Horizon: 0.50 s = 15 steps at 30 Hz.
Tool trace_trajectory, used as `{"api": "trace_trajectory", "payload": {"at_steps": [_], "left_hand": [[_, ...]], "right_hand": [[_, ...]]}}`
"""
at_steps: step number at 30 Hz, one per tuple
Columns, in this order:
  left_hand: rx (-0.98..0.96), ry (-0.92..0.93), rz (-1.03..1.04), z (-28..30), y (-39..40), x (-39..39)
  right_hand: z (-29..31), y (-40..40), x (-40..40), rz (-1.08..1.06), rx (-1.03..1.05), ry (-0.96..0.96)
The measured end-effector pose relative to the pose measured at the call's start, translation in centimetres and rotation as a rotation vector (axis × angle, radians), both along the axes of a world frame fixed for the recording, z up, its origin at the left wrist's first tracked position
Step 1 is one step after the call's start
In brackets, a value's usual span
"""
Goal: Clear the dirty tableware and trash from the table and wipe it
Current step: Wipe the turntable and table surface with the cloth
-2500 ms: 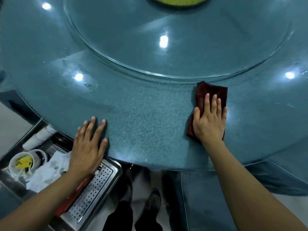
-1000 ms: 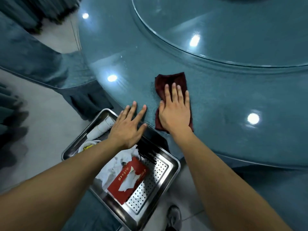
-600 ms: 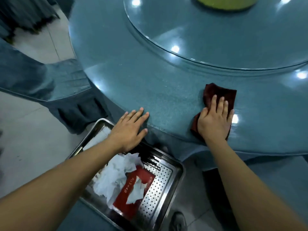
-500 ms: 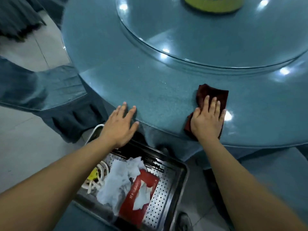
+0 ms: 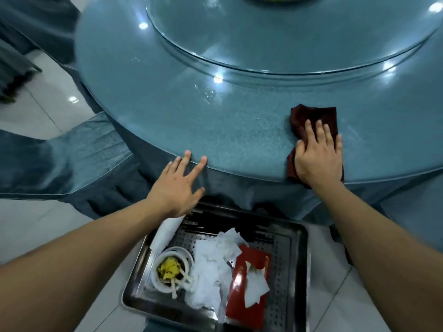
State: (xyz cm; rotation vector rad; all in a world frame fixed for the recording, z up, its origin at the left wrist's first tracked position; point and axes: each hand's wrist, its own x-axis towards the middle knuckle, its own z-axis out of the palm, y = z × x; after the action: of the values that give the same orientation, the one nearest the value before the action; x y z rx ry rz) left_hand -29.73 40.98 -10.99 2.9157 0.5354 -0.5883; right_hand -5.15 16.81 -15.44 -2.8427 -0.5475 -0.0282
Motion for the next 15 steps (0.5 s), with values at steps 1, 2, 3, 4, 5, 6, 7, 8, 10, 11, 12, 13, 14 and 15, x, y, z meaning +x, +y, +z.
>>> {"api": "trace_trajectory", "payload": {"at_steps": [1, 2, 3, 4, 5, 6, 7, 8, 10, 11, 12, 13, 14, 15], "left_hand": [[0.019, 0.005, -0.016, 0.1, 0.1, 0.0], [0.028, 0.002, -0.029, 0.2, 0.1, 0.0], [0.028, -0.009, -0.04, 0.1, 0.1, 0.0], [0.023, -0.021, -0.047, 0.1, 0.2, 0.1], [0.012, -0.032, -0.046, 0.0, 0.2, 0.1], [-0.001, -0.036, -0.043, -0.1, 0.3, -0.1], [-0.009, -0.038, -0.043, -0.1, 0.3, -0.3], [-0.009, -0.045, -0.048, -0.2, 0.3, -0.4], [0.016, -0.072, -0.067, -0.1, 0.5, -0.4], [0.032, -0.09, -0.088, 0.1, 0.9, -0.3], [0.04, -0.118, -0.115, 0.3, 1.4, -0.3], [0.045, -0.154, -0.148, 0.4, 2.3, -0.3], [0.042, -0.197, -0.179, 0.5, 3.5, -0.3], [0.039, -0.247, -0.204, 0.3, 5.0, -0.2]], "right_hand": [[0.0, 0.1, 0.0, 0.0, -0.005, 0.006], [-0.1, 0.1, 0.0, -0.002, -0.016, 0.007], [-0.1, 0.1, 0.1, -0.004, -0.031, 0.002], [-0.1, 0.0, 0.1, 0.0, -0.049, -0.01], [0.0, 0.0, 0.3, 0.018, -0.066, -0.02], [0.0, 0.1, 0.4, 0.046, -0.077, -0.016], [0.1, 0.2, 0.5, 0.071, -0.078, 0.003], [0.2, 0.2, 0.5, 0.086, -0.069, 0.022], [0.0, 0.2, 0.5, 0.085, -0.046, 0.028], [-0.1, 0.2, 0.4, 0.069, -0.036, 0.028], [-0.1, 0.3, 0.4, 0.048, -0.028, 0.031], [0.0, 0.7, 0.3, 0.027, -0.019, 0.036], [0.1, 1.1, 0.3, 0.006, -0.014, 0.042], [0.1, 1.5, 0.2, -0.015, -0.012, 0.045]]}}
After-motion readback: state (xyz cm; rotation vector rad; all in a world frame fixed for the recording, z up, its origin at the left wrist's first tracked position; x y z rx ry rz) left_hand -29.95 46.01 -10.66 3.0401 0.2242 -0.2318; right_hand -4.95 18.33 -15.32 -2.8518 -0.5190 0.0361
